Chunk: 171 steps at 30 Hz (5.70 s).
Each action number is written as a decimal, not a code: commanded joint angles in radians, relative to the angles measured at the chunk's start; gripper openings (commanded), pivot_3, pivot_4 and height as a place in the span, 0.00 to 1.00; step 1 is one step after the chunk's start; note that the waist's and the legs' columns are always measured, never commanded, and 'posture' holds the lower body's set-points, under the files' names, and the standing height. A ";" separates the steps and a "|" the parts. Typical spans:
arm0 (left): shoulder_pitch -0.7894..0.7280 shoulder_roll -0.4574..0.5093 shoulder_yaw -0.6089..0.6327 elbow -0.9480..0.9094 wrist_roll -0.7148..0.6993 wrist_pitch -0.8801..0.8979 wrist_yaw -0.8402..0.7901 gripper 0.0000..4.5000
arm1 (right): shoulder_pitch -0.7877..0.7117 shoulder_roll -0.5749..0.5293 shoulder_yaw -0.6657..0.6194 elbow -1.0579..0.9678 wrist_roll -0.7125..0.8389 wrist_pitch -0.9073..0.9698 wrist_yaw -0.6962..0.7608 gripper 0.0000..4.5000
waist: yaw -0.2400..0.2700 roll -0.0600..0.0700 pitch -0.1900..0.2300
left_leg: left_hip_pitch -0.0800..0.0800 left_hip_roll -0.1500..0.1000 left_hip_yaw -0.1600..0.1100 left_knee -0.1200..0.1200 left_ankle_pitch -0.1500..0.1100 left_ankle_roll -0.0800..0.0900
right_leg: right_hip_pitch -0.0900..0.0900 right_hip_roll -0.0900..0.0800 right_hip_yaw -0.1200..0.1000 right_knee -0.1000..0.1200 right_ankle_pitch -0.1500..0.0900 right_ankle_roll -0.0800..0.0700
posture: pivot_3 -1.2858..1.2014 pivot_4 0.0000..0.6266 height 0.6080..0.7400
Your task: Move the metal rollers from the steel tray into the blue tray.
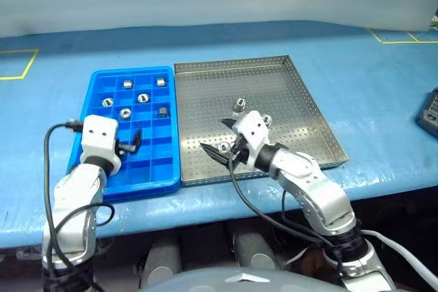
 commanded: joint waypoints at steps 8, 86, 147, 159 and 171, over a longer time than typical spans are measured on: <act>-0.318 0.167 -0.262 0.255 -0.139 -0.119 -0.413 0.99 | 0.131 -0.081 -0.128 -0.144 0.006 0.056 -0.045 1.00 | -0.055 0.000 0.000 | 0.000 0.000 0.000 0.001 0.000 0.000 | 0.000 0.000 0.001 0.000 0.000 0.000 | 0.43 0.24 1.00; 0.367 -0.230 0.124 -0.235 0.046 0.078 0.163 0.75 | -0.127 0.076 0.148 0.090 0.017 -0.046 0.147 1.00 | 0.073 -0.003 -0.001 | 0.000 0.000 -0.001 0.010 -0.001 -0.001 | 0.000 0.000 0.000 -0.001 0.000 0.000 | 0.55 0.24 1.00; 0.251 0.034 -0.379 -0.187 -0.250 -0.190 -0.114 1.00 | -0.161 0.293 -0.243 0.380 -0.170 0.073 -0.438 1.00 | -0.053 0.002 0.001 | -0.003 0.000 0.001 0.007 -0.005 0.003 | -0.001 0.000 0.001 -0.001 0.000 0.000 | 0.50 0.24 1.00; 0.254 0.034 -0.376 -0.199 -0.243 -0.198 -0.077 1.00 | -0.170 0.299 -0.236 0.359 -0.170 0.068 -0.433 1.00 | -0.051 0.002 0.001 | -0.003 0.000 0.001 0.006 -0.005 0.003 | -0.001 0.000 0.001 -0.002 0.000 0.000 | 0.51 0.24 1.00; 0.301 0.016 -0.335 -0.197 -0.237 -0.245 -0.032 1.00 | -0.261 0.342 -0.103 0.388 -0.153 0.019 -0.319 1.00 | -0.034 0.003 0.002 | -0.002 0.000 0.001 0.003 -0.005 0.003 | -0.002 0.000 0.001 -0.002 -0.001 -0.001 | 0.53 0.24 1.00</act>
